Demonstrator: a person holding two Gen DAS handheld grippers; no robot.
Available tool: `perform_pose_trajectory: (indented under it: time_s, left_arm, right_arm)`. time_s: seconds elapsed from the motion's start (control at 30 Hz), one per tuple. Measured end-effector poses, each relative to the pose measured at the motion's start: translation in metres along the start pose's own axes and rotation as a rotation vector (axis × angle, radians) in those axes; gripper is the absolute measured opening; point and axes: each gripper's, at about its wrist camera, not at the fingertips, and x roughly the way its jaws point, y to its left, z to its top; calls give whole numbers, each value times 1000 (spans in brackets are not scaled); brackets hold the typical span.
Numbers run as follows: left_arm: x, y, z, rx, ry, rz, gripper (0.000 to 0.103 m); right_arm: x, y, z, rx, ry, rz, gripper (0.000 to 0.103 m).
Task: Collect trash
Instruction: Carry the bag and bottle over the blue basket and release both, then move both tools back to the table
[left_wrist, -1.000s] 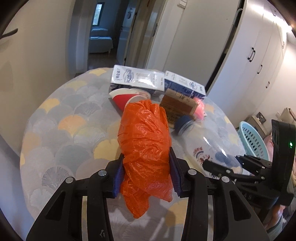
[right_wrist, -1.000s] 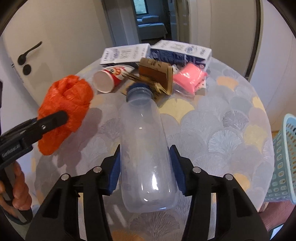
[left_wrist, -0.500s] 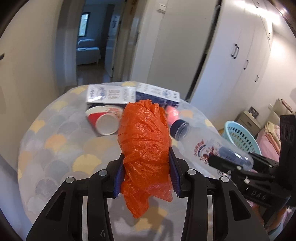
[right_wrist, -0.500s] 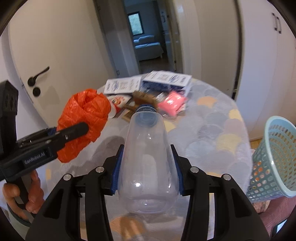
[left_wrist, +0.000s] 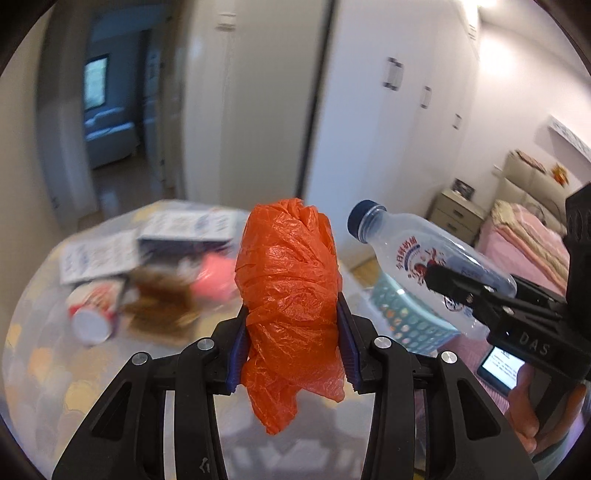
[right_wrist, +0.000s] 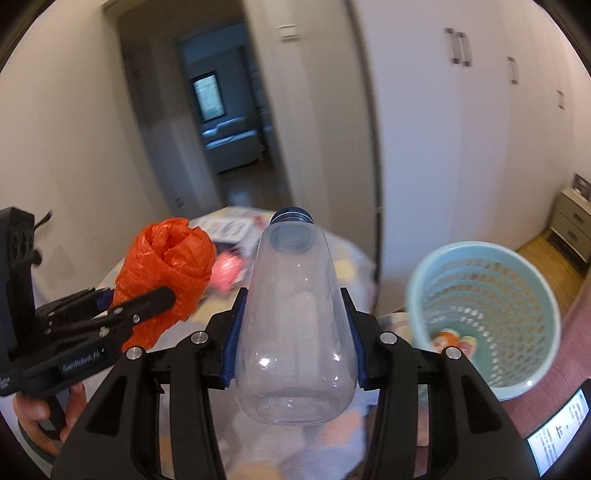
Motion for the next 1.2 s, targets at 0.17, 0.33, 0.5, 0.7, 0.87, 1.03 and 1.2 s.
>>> perform_pose_trajectory:
  time_s: [0.17, 0.33, 0.5, 0.7, 0.87, 1.03, 1.2]
  left_arm:
    - [30, -48, 18, 96, 31, -62, 40]
    - [67, -94, 28, 169, 69, -136, 40]
    - [111, -123, 35, 178, 132, -211, 40]
    - [154, -150, 27, 205, 203, -258, 40]
    - [179, -163, 20, 226, 247, -263, 43]
    - [183, -164, 16, 222, 255, -286, 58]
    - [173, -158, 18, 221, 236, -284, 62]
  right_arm:
    - [-9, -53, 6, 101, -29, -85, 43]
    - [-12, -110, 4, 230, -33, -162, 44]
    - [-8, -157, -4, 342, -4, -207, 44]
    - [3, -190, -23, 414, 61, -288, 44]
    - [17, -202, -32, 450, 105, -312, 44]
    - [26, -202, -37, 466, 127, -322, 44]
    - [27, -206, -38, 497, 123, -304, 47]
